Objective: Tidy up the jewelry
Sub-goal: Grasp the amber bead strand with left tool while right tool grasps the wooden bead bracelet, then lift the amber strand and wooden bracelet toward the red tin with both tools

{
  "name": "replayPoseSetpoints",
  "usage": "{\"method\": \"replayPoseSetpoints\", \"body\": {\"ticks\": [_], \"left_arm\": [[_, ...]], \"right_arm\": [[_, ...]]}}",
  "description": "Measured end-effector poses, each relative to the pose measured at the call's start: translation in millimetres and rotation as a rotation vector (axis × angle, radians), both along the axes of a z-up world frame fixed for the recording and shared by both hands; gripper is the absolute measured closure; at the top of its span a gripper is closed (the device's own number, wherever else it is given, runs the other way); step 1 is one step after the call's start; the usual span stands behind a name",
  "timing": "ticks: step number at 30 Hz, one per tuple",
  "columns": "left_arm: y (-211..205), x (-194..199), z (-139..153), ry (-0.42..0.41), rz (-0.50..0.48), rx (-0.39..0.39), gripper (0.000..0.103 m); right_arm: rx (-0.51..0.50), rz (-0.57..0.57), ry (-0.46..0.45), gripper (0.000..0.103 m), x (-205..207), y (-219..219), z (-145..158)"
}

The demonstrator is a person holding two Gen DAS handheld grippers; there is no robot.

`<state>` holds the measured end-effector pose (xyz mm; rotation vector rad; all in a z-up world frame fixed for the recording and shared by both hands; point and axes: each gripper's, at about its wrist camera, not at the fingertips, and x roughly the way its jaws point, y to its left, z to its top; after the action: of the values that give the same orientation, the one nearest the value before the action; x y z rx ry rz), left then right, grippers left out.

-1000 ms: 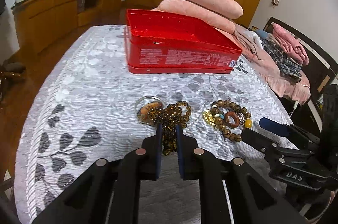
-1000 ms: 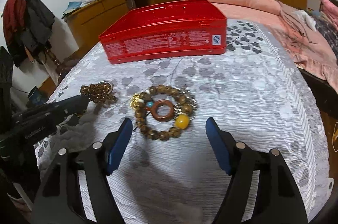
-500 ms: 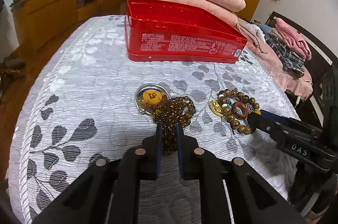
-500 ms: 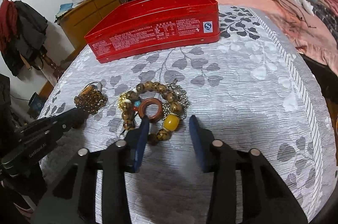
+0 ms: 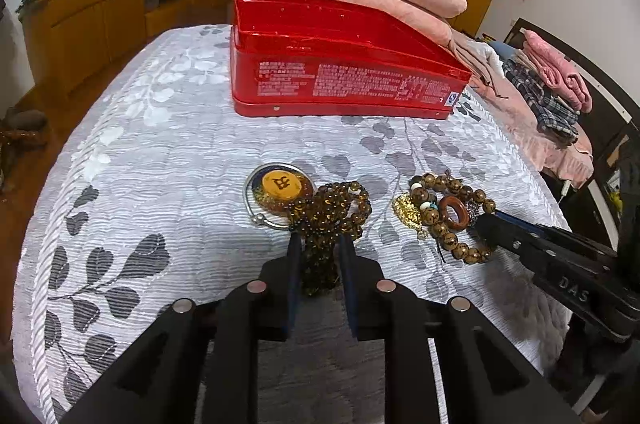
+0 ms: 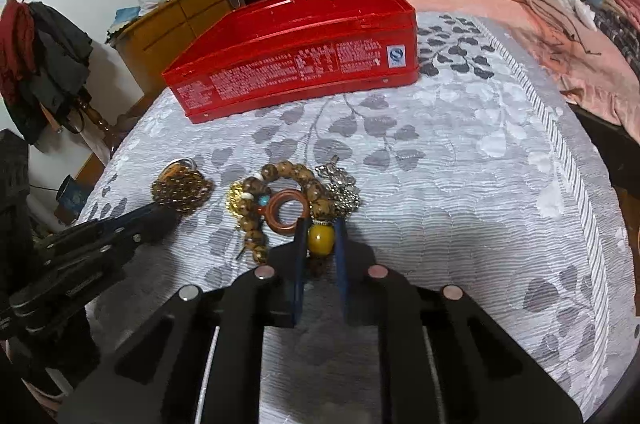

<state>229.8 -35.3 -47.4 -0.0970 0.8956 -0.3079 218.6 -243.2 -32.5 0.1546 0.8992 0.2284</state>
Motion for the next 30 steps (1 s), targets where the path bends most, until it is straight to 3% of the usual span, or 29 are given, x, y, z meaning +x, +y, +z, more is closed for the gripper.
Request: {"method": "replayPoseSetpoints", "body": {"ticks": [4, 19, 30], "left_arm": [[0.5, 0.8, 1.4, -0.003, -0.007, -0.018, 0.089], [12.5, -16.5, 42.3, -0.105, -0.003, -0.064, 0.090], [23.8, -16.0, 71.8, -0.163, -0.007, -0.140, 0.090]], "right_arm": [[0.011, 0.016, -0.028, 0.091, -4.5, 1.8, 10.6], [0.026, 0.062, -0.111, 0.091, -10.4, 13.3, 45.1], [0.040, 0.085, -0.165, 0.091, -6.3, 21.8, 69.0]]}}
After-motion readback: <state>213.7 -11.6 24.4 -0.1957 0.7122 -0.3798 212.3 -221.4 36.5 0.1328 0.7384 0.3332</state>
